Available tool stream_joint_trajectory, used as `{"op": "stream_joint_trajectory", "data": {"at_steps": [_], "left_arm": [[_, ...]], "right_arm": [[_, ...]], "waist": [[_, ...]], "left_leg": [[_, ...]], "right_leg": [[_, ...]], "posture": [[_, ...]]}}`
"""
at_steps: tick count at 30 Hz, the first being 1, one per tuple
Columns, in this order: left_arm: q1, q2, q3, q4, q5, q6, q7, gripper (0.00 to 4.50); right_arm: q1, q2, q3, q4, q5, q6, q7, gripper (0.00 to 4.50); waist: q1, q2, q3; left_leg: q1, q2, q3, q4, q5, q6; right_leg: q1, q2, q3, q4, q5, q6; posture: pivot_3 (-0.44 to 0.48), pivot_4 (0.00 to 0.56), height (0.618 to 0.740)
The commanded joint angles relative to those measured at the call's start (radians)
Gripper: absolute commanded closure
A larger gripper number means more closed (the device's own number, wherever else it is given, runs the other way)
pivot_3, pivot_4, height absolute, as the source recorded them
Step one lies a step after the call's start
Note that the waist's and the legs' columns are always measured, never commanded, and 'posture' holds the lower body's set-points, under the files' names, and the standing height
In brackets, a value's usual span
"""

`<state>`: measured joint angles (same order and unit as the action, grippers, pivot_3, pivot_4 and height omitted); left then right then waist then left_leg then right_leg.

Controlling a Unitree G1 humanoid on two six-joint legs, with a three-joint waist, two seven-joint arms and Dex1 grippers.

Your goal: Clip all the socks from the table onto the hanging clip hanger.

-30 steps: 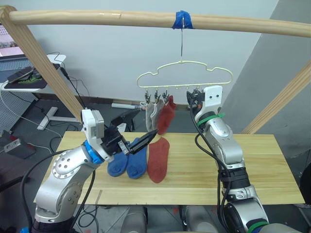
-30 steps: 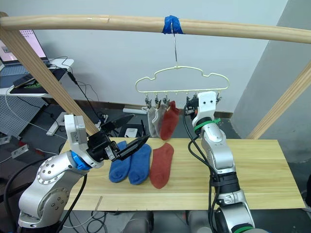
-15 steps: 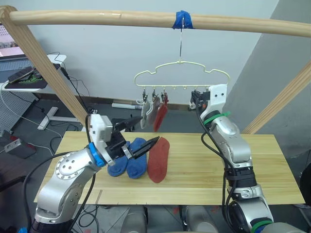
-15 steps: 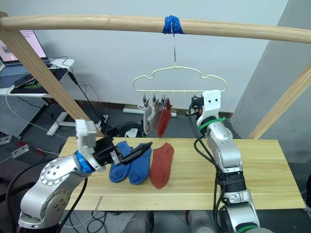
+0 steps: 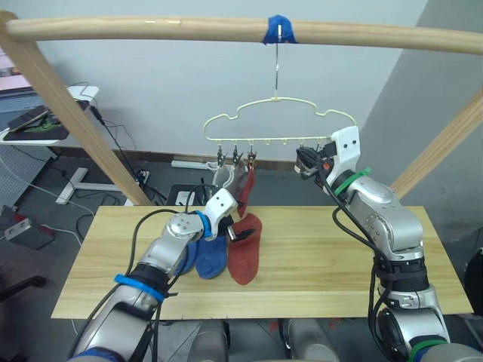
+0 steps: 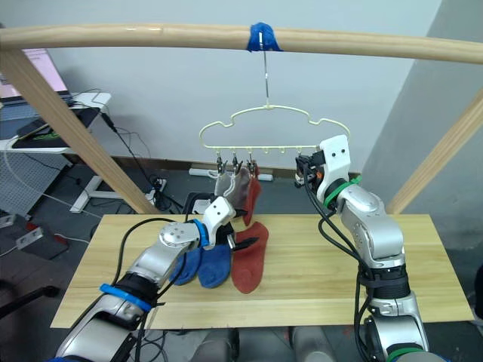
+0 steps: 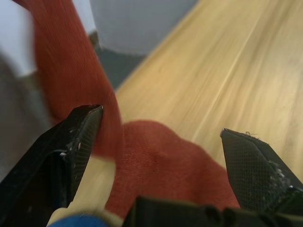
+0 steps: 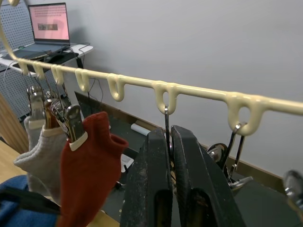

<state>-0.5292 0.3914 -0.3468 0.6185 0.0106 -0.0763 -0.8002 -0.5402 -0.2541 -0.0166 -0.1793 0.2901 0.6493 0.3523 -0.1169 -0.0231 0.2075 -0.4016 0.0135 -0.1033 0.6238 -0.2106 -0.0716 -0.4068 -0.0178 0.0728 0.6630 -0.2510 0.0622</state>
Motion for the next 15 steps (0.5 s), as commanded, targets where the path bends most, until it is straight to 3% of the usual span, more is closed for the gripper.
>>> {"op": "stream_joint_trajectory", "data": {"at_steps": [1,12,15], "left_arm": [[-0.03,-0.007,-0.02,0.123,0.062,-0.076,-0.022,0.0],[-0.049,-0.042,-0.017,0.248,0.14,-0.105,-0.054,0.0],[-0.056,-0.076,-0.012,0.262,0.134,-0.136,-0.057,0.57]], "right_arm": [[-0.002,-0.004,-0.024,-0.055,0.006,0.021,-0.027,4.48],[0.017,-0.008,-0.034,-0.107,0.015,0.057,-0.067,4.48],[0.023,-0.012,-0.036,-0.114,0.013,0.062,-0.069,4.5]], "waist": [[-0.008,0.0,0.0],[-0.028,0.0,0.0],[-0.03,0.0,0.0]], "left_leg": [[0.0,0.0,0.0,0.0,0.0,0.001],[0.0,-0.001,-0.001,0.001,-0.001,0.001],[0.0,-0.001,-0.001,0.001,-0.001,0.001]], "right_leg": [[0.0,0.0,0.0,0.0,0.0,0.0],[0.0,0.0,0.0,0.0,-0.002,0.004],[0.001,0.0,0.0,0.001,-0.002,0.004]], "posture": [[-0.205,0.184,0.74],[-0.248,0.184,0.74],[-0.248,0.184,0.74]]}}
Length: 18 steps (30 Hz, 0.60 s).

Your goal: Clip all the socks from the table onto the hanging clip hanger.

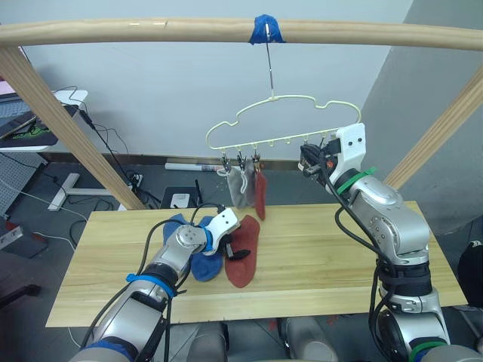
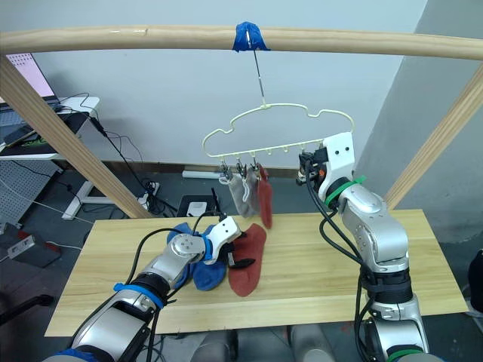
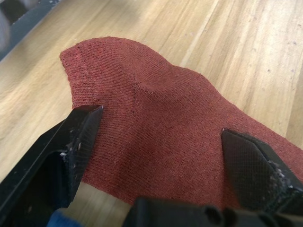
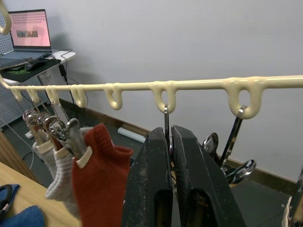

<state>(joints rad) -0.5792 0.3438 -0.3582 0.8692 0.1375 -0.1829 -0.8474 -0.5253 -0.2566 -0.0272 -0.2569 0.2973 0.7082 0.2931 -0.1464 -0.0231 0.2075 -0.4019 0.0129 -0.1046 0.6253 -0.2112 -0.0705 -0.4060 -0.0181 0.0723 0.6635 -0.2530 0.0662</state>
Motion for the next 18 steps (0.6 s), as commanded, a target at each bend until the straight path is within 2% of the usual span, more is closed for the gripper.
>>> {"op": "stream_joint_trajectory", "data": {"at_steps": [1,4,13,18], "left_arm": [[-0.008,-0.035,0.001,0.013,0.006,-0.033,-0.011,0.87],[0.004,-0.039,0.0,-0.003,0.012,-0.049,-0.019,1.6],[0.039,-0.039,0.003,-0.044,0.019,-0.109,-0.021,4.38],[0.105,-0.047,0.034,-0.198,-0.031,-0.15,-0.018,4.48]], "right_arm": [[0.007,-0.009,-0.026,-0.034,0.006,0.004,-0.01,4.5],[0.003,-0.012,-0.025,-0.023,0.005,-0.001,-0.008,4.5],[-0.018,-0.018,-0.027,0.016,0.006,-0.015,0.007,4.5],[-0.024,-0.031,-0.025,0.037,0.023,0.0,0.044,4.5]], "waist": [[0.0,0.0,0.0],[-0.002,0.0,0.0],[-0.009,0.0,0.0],[-0.008,0.0,0.0]], "left_leg": [[0.0,0.0,0.0,0.0,0.0,0.0],[-0.001,0.0,0.0,0.0,0.0,0.0],[0.0,0.0,-0.001,0.0,0.0,0.0],[0.0,0.0,-0.001,-0.001,0.0,0.0]], "right_leg": [[0.0,0.0,0.0,0.0,0.0,0.0],[0.0,0.0,0.0,-0.001,0.0,0.0],[0.0,0.0,0.0,0.0,0.0,0.0],[0.0,0.0,0.0,-0.001,0.0,0.0]], "posture": [[-0.246,0.185,0.74],[-0.242,0.185,0.74],[-0.227,0.184,0.74],[-0.213,0.187,0.74]]}}
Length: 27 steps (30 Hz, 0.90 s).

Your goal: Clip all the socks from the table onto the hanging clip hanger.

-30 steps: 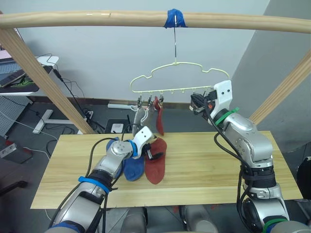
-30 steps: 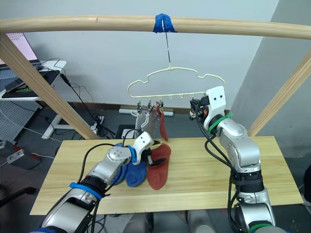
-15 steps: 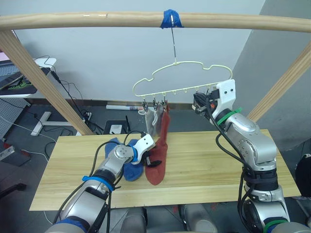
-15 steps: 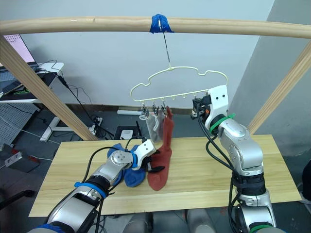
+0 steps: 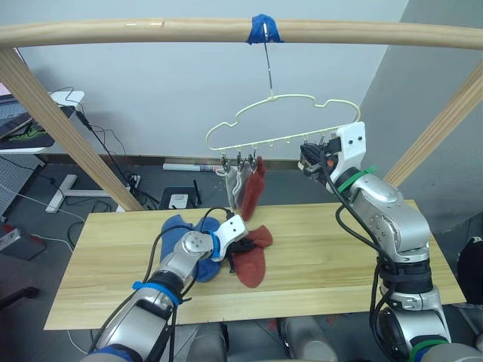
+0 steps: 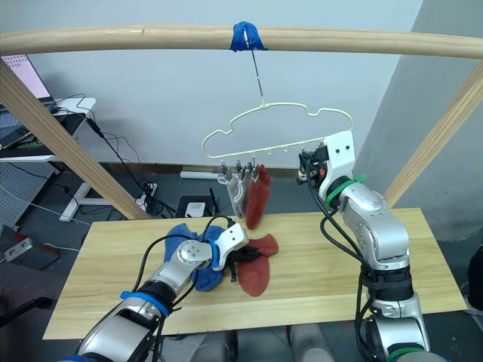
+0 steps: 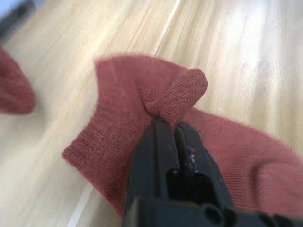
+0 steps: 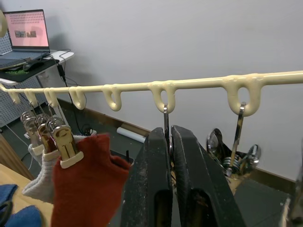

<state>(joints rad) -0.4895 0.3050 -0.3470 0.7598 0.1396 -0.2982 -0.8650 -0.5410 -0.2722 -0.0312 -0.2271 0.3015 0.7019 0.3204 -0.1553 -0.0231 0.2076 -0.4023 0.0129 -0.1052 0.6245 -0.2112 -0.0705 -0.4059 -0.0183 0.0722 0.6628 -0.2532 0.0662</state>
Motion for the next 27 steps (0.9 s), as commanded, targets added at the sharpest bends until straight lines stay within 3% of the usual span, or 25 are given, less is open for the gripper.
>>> {"op": "stream_joint_trajectory", "data": {"at_steps": [1,11,15,18,27], "left_arm": [[0.02,-0.008,0.027,-0.106,-0.039,-0.035,0.002,4.48],[0.093,0.047,0.077,-0.399,-0.091,-0.199,0.023,4.48],[0.153,0.097,0.135,-0.568,-0.086,-0.38,0.103,4.48],[0.165,0.092,0.15,-0.59,-0.057,-0.404,0.165,4.48],[0.153,0.078,0.142,-0.589,-0.006,-0.431,0.261,4.48]], "right_arm": [[-0.011,-0.018,-0.022,0.012,0.022,0.011,0.022,4.5],[-0.097,-0.012,-0.165,0.041,0.214,0.309,0.001,4.5],[-0.22,0.013,-0.39,0.096,0.391,0.727,-0.038,4.5],[-0.302,0.074,-0.532,0.125,0.432,0.897,-0.089,4.5],[-0.345,0.142,-0.652,0.19,0.627,0.913,-0.315,4.5]], "waist": [[0.001,0.0,0.0],[0.014,0.001,0.001],[0.019,0.003,0.002],[0.026,0.004,0.003],[0.023,0.005,0.004]], "left_leg": [[0.0,0.0,0.0,0.0,0.0,0.0],[0.0,0.001,0.0,0.0,0.0,0.0],[0.0,0.0,0.0,0.0,0.0,0.0],[0.0,0.0,0.0,0.0,0.0,0.0],[0.0,0.0,0.0,-0.001,0.0,0.0]], "right_leg": [[0.0,0.0,0.0,0.0,0.0,0.0],[0.0,0.0,0.0,0.0,0.0,0.0],[0.0,-0.001,0.001,0.0,0.002,-0.004],[0.001,-0.001,0.0,0.0,0.002,-0.005],[0.0,0.0,0.0,0.0,0.0,0.0]], "posture": [[-0.209,0.188,0.74],[-0.184,0.193,0.74],[-0.173,0.195,0.74],[-0.165,0.195,0.74],[-0.157,0.196,0.74]]}}
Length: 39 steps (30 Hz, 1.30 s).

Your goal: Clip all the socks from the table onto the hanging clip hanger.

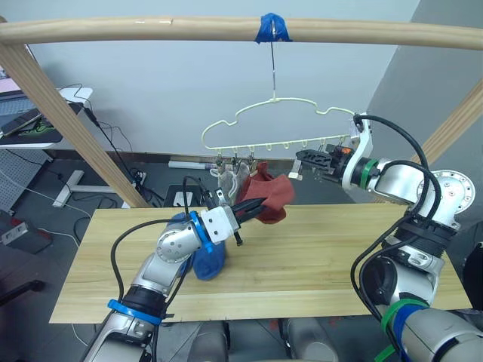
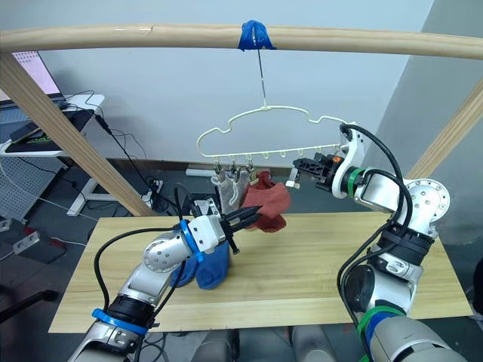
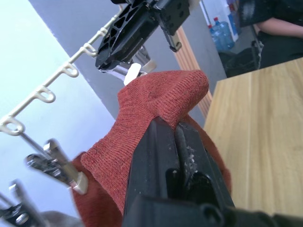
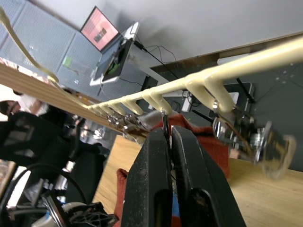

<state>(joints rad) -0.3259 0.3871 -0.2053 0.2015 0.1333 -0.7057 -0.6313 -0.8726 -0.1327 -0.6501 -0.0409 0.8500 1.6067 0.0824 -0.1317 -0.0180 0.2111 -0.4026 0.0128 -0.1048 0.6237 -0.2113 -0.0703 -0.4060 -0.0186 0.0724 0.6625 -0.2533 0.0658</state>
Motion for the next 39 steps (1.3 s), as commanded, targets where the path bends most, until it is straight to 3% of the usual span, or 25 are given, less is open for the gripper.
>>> {"op": "stream_joint_trajectory", "data": {"at_steps": [1,20,34,37,39], "left_arm": [[-0.011,-0.003,0.0,-0.031,0.001,-0.026,0.033,4.48],[-0.047,-0.015,-0.021,0.001,-0.012,-0.001,0.044,4.48],[-0.065,-0.031,-0.024,-0.006,-0.008,0.002,0.062,4.48],[-0.063,-0.03,-0.026,-0.009,-0.011,0.0,0.06,4.5],[-0.067,-0.03,-0.027,-0.006,-0.01,-0.003,0.06,4.5]], "right_arm": [[-0.014,0.004,-0.037,0.01,0.104,0.008,-0.102,4.5],[-0.008,0.028,-0.083,0.059,0.47,0.008,-0.469,4.5],[0.069,-0.04,0.079,0.074,0.716,-0.116,-0.605,4.5],[0.09,-0.07,0.136,0.063,0.755,-0.17,-0.613,3.65],[0.104,-0.089,0.172,0.056,0.783,-0.204,-0.621,2.83]], "waist": [[-0.002,0.001,0.0],[-0.009,0.005,0.003],[-0.009,0.005,0.003],[-0.009,0.005,0.003],[-0.009,0.005,0.003]], "left_leg": [[0.0,0.0,0.0,0.0,0.0,0.0],[-0.002,0.0,0.0,-0.001,0.0,0.0],[-0.006,0.0,0.0,-0.001,0.0,0.0],[-0.006,0.0,0.0,-0.001,0.0,0.0],[-0.007,0.0,0.0,-0.001,0.0,0.0]], "right_leg": [[0.0,0.0,0.0,0.0,0.0,0.0],[-0.002,0.001,0.0,-0.001,0.0,0.0],[-0.005,0.001,0.0,-0.002,0.0,0.0],[-0.005,0.001,0.0,-0.003,0.0,0.0],[-0.005,0.001,0.0,-0.003,0.0,0.0]], "posture": [[-0.157,0.196,0.74],[-0.166,0.198,0.74],[-0.156,0.192,0.74],[-0.155,0.189,0.74],[-0.156,0.187,0.74]]}}
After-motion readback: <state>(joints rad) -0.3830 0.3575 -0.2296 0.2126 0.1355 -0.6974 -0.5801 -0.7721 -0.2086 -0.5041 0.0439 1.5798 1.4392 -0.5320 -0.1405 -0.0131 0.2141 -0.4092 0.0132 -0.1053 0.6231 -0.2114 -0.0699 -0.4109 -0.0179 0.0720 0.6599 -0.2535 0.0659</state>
